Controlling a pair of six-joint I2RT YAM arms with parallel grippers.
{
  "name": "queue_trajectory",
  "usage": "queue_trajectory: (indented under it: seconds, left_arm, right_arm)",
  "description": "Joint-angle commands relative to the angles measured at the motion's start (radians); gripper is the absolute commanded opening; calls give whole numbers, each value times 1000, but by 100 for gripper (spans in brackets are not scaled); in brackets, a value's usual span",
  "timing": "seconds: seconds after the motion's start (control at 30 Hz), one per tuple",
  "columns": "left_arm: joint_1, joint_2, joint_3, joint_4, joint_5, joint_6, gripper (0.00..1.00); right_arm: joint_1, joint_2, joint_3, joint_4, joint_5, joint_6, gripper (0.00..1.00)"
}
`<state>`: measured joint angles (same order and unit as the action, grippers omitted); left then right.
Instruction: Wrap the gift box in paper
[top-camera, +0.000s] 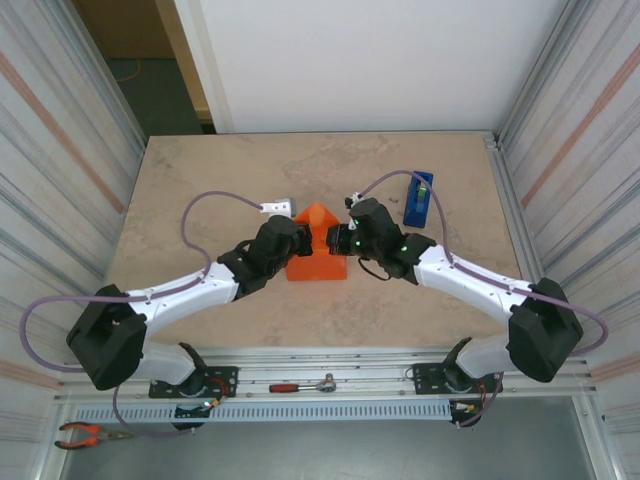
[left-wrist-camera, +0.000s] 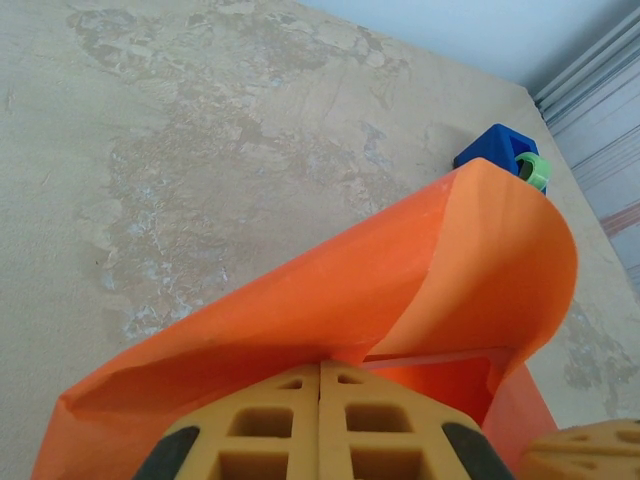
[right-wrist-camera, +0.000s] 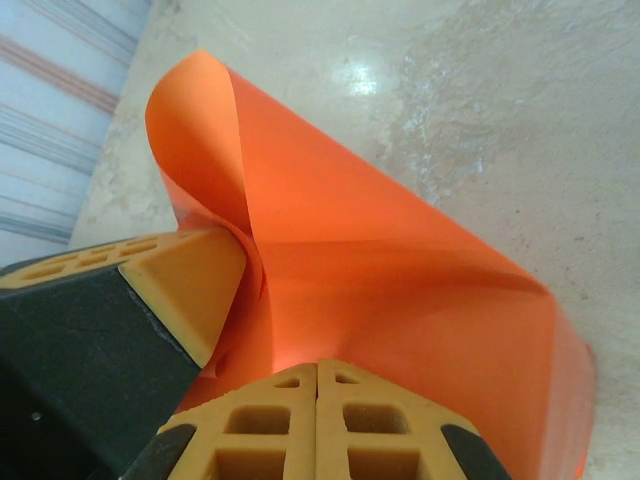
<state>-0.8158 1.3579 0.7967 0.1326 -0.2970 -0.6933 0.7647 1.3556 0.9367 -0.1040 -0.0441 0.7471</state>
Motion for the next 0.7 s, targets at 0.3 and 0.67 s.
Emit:
queue_trajectory:
  seconds: [0.3, 0.67]
  left_arm:
    - [-13, 34, -25, -103, 30, -8, 1]
    - [-13, 43, -15, -100, 38, -8, 0]
  right_arm:
    - [-76, -93, -56, 4, -68, -15, 0]
    - [-5, -64, -131, 81, -49, -16, 0]
